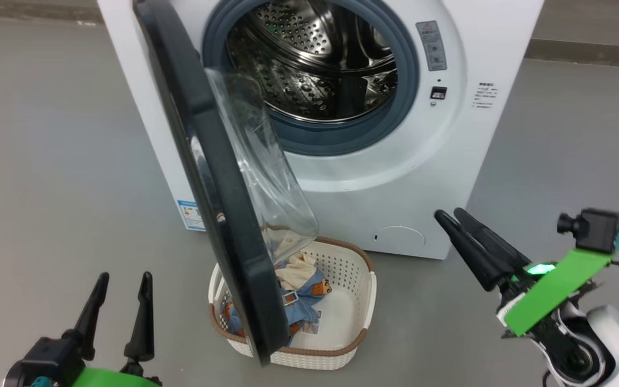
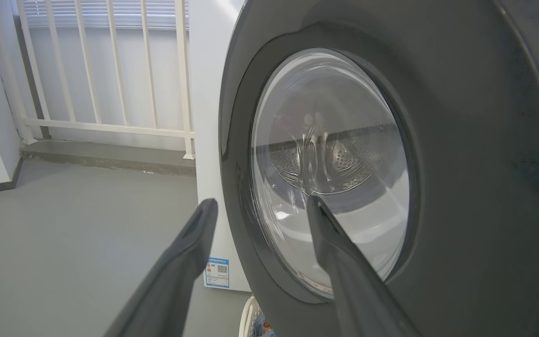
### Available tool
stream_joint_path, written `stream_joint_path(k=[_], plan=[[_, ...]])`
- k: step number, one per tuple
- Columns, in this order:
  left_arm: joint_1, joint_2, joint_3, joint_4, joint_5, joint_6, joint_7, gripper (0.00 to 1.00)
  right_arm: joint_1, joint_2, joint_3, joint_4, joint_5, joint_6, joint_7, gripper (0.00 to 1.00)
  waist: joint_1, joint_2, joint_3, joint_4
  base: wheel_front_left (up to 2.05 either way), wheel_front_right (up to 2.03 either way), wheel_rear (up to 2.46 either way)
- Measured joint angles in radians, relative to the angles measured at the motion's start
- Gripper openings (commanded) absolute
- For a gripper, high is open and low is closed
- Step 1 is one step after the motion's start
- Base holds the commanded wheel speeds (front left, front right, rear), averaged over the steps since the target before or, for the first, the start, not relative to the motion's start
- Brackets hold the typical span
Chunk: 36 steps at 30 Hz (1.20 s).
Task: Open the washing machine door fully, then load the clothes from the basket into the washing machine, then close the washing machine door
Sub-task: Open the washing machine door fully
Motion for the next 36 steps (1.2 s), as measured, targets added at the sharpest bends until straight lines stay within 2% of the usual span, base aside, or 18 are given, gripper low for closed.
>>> stream_joint_path(k=[7, 13, 23, 31, 36], plan=[[0.015, 0.000, 0.005, -0.003, -0.001, 0.000, 0.000, 1.00, 0.061, -0.050, 0.035, -0.011, -0.102, 0.000, -0.192, 1.00, 0.0000, 0.0000, 0.000, -0.043, 0.00, 0.00, 0.00], [0.016, -0.002, 0.008, -0.007, -0.001, 0.000, 0.000, 1.00, 0.107, -0.056, 0.039, 0.018, -0.207, 0.000, -0.314, 1.00, 0.0000, 0.0000, -0.001, -0.078, 0.00, 0.00, 0.00], [0.039, -0.005, 0.018, -0.019, -0.001, 0.000, 0.000, 1.00, 0.161, -0.032, -0.027, 0.114, -0.434, 0.000, -0.355, 1.00, 0.0000, 0.0000, -0.006, -0.121, 0.00, 0.00, 0.00], [0.058, -0.007, 0.023, -0.022, -0.001, 0.000, 0.000, 1.00, 0.231, 0.054, -0.151, 0.116, -0.599, 0.000, -0.356, 1.00, 0.0000, 0.0000, -0.014, -0.130, 0.00, 0.00, 0.00], [0.058, -0.007, 0.020, -0.024, -0.001, 0.000, 0.000, 1.00, 0.259, 0.098, -0.193, 0.110, -0.621, 0.000, -0.356, 1.00, 0.0000, 0.0000, -0.014, -0.125, 0.00, 0.00, 0.00]])
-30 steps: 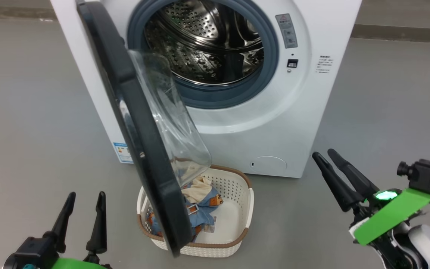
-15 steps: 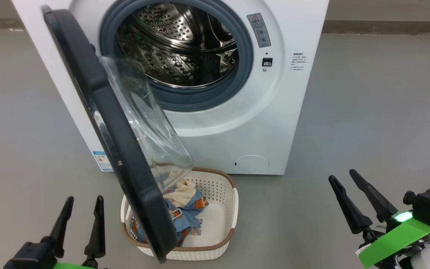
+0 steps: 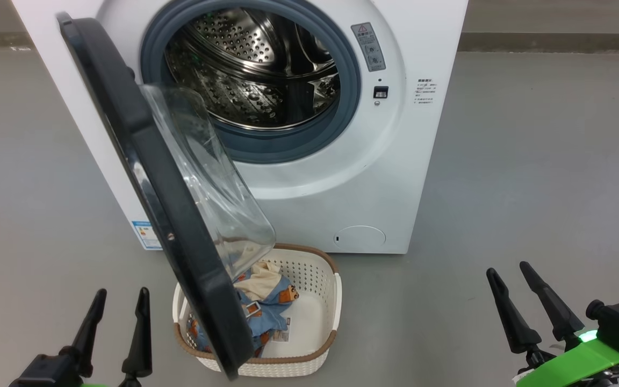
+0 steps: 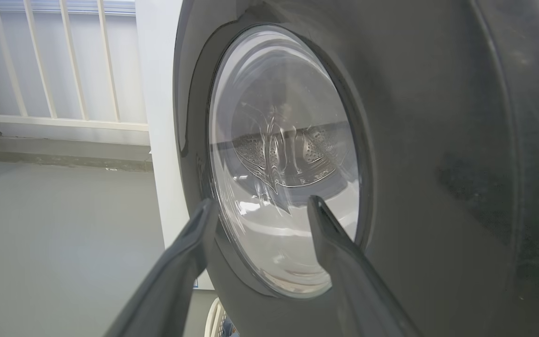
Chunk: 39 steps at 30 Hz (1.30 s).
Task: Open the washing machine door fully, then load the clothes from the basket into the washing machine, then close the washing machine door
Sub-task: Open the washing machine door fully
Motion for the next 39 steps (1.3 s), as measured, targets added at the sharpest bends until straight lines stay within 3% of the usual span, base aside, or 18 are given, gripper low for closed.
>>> stream_joint_path(k=[39], plan=[[-0.001, 0.004, -0.002, -0.007, 0.000, 0.000, 0.000, 1.00, 0.014, 0.022, -0.046, -0.013, -0.063, 0.000, 0.000, 1.00, 0.0000, 0.0000, 0.009, 0.003, 0.00, 0.00, 0.00]])
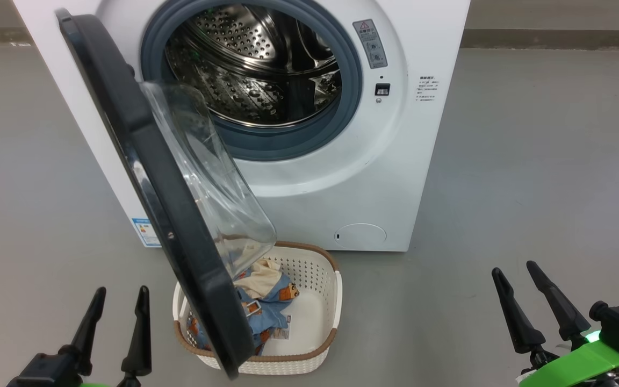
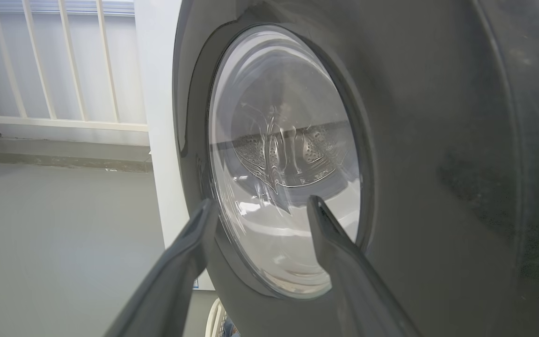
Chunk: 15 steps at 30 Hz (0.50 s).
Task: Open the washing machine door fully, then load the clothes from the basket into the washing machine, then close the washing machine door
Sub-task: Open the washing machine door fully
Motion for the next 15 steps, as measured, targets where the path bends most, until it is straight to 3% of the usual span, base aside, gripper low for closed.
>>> stream_joint_path(k=[5, 6, 7, 8, 15], plan=[[-0.001, 0.000, -0.002, -0.002, 0.000, 0.000, 0.000, 1.00, 0.000, 0.001, -0.001, 0.000, 0.000, 0.000, 0.000, 1.00, 0.0000, 0.0000, -0.002, 0.000, 0.00, 0.00, 0.00], [-0.003, 0.000, -0.002, -0.003, 0.000, 0.000, 0.000, 0.93, 0.000, 0.002, -0.001, 0.000, 0.000, 0.000, 0.000, 1.00, 0.0000, 0.0000, -0.002, 0.000, 0.00, 0.00, 0.00], [-0.003, 0.000, -0.002, -0.005, 0.000, 0.000, 0.000, 0.55, 0.000, 0.002, -0.001, 0.001, 0.000, 0.000, 0.000, 1.00, 0.0000, 0.0000, -0.003, 0.001, 0.00, 0.00, 0.00], [-0.003, 0.000, -0.003, -0.006, 0.000, 0.000, 0.000, 0.00, 0.000, 0.003, -0.001, 0.002, 0.000, 0.000, 0.000, 1.00, 0.0000, 0.0000, -0.003, 0.001, 0.00, 0.00, 0.00], [-0.008, -0.002, 0.002, -0.049, -0.008, 0.000, 0.000, 0.00, 0.000, 0.004, -0.005, 0.003, 0.000, 0.000, 0.000, 1.00, 0.0001, 0.0000, -0.010, 0.008, 0.00, 0.00, 0.00]])
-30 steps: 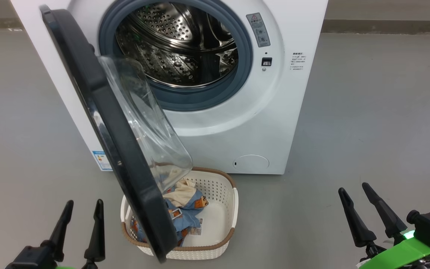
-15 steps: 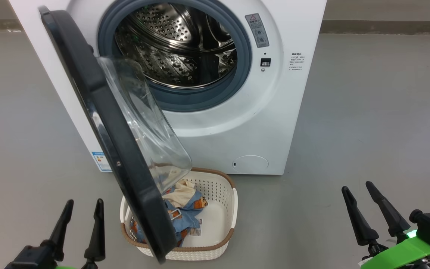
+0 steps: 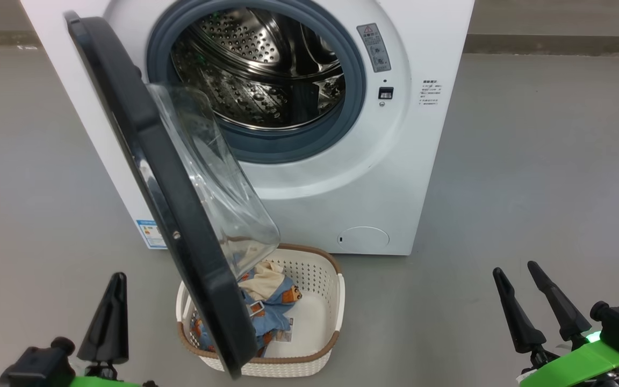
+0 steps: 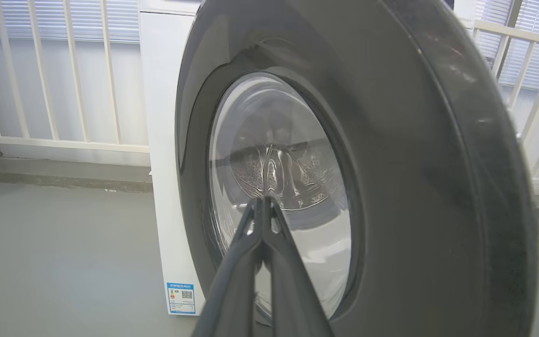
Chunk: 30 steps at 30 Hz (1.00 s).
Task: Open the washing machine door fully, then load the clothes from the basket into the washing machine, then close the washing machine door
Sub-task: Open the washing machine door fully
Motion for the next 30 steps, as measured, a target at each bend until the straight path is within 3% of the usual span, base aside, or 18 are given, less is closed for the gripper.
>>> stream_joint_path(k=[5, 14, 23, 30], plan=[[-0.020, 0.001, 0.002, -0.063, -0.002, 0.000, 0.000, 0.00, 0.000, 0.010, -0.002, 0.000, 0.000, 0.000, 0.000, 1.00, 0.0000, 0.0000, -0.004, 0.006, 0.00, 0.00, 0.00], [-0.038, 0.001, -0.022, -0.295, 0.016, 0.000, 0.000, 0.00, 0.000, 0.012, -0.001, 0.004, 0.001, 0.000, 0.000, 1.00, 0.0000, 0.0000, -0.002, 0.006, 0.00, 0.00, 0.00], [-0.035, 0.008, -0.215, -0.407, 0.004, 0.000, 0.012, 0.00, 0.000, 0.012, 0.004, 0.006, 0.001, 0.000, 0.000, 1.00, 0.0000, 0.0000, 0.004, 0.009, 0.00, 0.00, 0.00], [-0.019, 0.008, -0.338, -0.380, -0.042, 0.000, 0.049, 0.00, 0.000, 0.014, 0.015, 0.010, 0.001, 0.000, 0.000, 1.00, 0.0000, 0.0000, 0.011, 0.003, 0.00, 0.00, 0.00]])
